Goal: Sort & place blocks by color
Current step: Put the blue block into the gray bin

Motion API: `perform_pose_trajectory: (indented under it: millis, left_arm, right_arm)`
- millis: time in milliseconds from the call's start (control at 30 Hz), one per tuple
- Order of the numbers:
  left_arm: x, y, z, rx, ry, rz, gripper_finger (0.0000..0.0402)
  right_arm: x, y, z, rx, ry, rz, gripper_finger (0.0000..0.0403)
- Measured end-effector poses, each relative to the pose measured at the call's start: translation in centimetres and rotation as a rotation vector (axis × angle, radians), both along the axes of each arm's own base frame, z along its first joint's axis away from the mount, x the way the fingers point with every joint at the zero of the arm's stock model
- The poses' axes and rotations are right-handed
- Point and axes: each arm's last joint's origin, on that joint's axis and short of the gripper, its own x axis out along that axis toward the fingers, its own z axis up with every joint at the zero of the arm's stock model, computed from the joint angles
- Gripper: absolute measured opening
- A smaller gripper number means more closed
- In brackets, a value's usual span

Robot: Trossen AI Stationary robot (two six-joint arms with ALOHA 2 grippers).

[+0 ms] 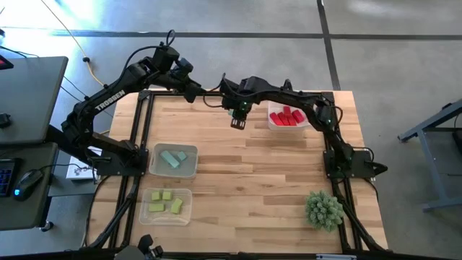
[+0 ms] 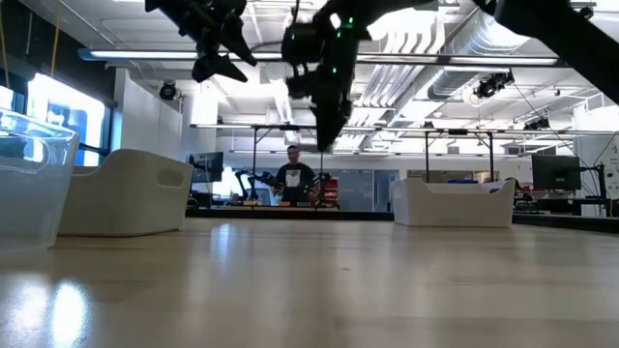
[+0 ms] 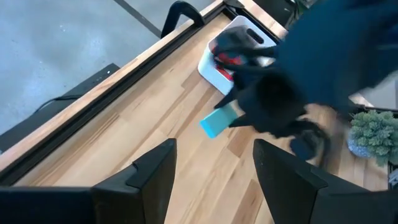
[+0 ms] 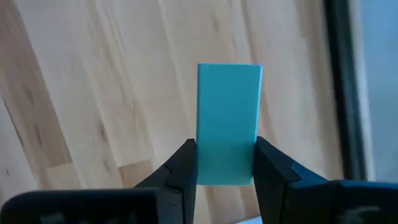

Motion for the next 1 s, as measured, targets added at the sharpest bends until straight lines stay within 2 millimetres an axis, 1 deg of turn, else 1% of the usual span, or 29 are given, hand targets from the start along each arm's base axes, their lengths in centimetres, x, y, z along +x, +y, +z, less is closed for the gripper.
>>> perform_pose_trajectory:
  millis: [200,333,533,733,900,1000]
  left_arm:
    - [0.0,0.0,0.0,-0.035,-0.013,0.030,0.0202]
    - [0.0,0.0,0.0,-0.101,-0.039,0.087,0.0202]
    - [0.7,-0.6,0.0,-0.179,-0.070,0.123,0.0202]
    - [1.8,-1.7,0.0,-0.236,-0.084,0.111,0.0202]
    - [2.6,-2.6,0.0,-0.275,-0.091,0.102,0.0202]
    - [3.0,-3.1,0.0,-0.293,-0.094,0.097,0.0202]
  right_arm:
    - [-0.5,2.1,2.9,-0.056,-0.053,0.022,0.0092]
    - [-1.1,3.2,4.9,-0.085,-0.101,0.040,0.0092]
    - [-1.7,4.9,7.2,-0.226,-0.129,0.117,0.0092]
    - [-0.6,6.3,7.9,-0.296,-0.194,0.230,0.0092]
    - [-0.1,8.1,8.1,-0.428,-0.160,0.300,0.0092]
    - [0.2,9.0,8.2,-0.454,-0.158,0.337,0.0092]
